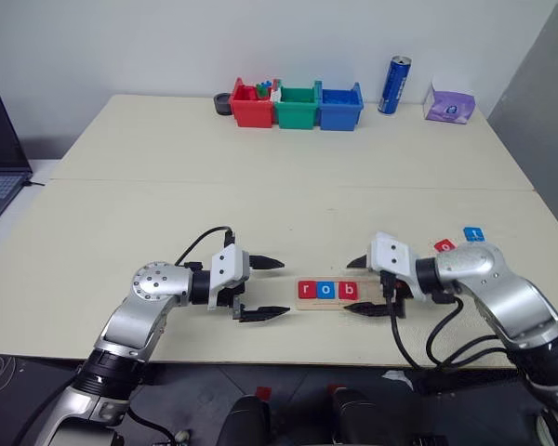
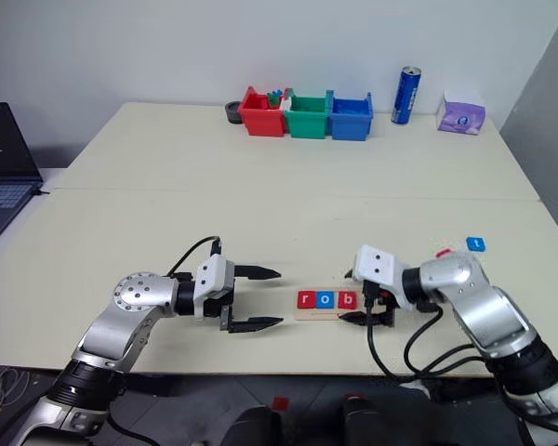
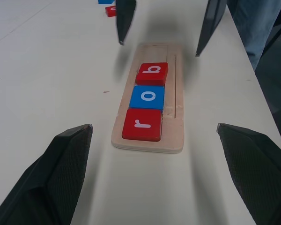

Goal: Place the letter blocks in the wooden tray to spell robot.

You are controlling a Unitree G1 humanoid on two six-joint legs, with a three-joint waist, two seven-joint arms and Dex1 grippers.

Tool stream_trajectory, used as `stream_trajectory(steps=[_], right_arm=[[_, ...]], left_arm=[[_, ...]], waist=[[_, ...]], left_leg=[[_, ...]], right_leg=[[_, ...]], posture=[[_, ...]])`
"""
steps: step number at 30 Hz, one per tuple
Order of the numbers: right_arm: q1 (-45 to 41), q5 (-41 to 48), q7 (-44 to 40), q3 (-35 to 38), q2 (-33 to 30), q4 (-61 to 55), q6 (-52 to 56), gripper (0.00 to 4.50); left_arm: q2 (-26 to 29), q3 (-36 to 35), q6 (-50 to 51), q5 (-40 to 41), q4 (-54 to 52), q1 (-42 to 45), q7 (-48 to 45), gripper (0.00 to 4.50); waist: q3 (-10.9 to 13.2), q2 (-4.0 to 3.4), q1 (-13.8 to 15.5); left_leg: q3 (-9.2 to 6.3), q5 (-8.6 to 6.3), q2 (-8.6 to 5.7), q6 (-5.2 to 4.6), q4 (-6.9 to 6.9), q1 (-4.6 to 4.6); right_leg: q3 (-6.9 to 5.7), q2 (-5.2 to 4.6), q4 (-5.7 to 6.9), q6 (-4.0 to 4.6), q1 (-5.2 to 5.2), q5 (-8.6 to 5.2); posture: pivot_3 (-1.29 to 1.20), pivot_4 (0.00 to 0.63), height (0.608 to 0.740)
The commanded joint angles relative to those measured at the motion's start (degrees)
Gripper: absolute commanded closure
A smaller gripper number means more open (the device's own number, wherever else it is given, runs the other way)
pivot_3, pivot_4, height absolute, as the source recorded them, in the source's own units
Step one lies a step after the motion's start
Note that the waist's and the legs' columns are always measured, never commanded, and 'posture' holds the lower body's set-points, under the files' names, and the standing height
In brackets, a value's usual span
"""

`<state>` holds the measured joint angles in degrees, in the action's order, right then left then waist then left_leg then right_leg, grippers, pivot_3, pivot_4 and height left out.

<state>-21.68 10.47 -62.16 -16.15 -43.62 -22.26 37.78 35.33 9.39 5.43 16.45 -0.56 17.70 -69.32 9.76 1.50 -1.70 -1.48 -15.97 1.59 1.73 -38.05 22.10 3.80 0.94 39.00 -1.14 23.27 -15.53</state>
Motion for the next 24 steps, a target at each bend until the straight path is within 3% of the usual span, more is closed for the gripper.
stream_trajectory(steps=[1,9,24], right_arm=[[2.1,1.6,1.8,2.3,-0.7,-4.6,1.1,1.68],[3.7,1.2,4.1,0.7,-0.4,-6.1,3.2,4.49],[-0.3,-4.1,7.9,-5.2,1.0,-1.9,2.5,4.49]], left_arm=[[0.0,0.0,-0.2,0.1,-1.9,0.6,0.0,0.0],[-0.4,0.3,-1.7,-0.5,0.2,1.4,-0.7,0.0],[-1.1,0.6,-1.4,-1.1,-0.9,1.0,0.1,0.0]], waist=[[0.0,0.0,0.0],[0.0,0.0,-0.1],[0.0,0.01,-0.1]], left_leg=[[0.0,0.0,0.0,0.0,0.0,0.0],[0.02,0.0,0.0,0.0,-0.01,-0.01],[0.02,0.0,0.0,0.0,0.0,0.0]], right_leg=[[-0.01,0.0,0.0,0.0,0.0,0.0],[0.01,0.02,0.0,-0.19,0.0,-0.11],[0.01,0.01,0.0,-0.19,0.0,-0.11]], posture=[[0.0,0.15,0.74],[0.0,0.15,0.74],[0.0,0.15,0.74]])
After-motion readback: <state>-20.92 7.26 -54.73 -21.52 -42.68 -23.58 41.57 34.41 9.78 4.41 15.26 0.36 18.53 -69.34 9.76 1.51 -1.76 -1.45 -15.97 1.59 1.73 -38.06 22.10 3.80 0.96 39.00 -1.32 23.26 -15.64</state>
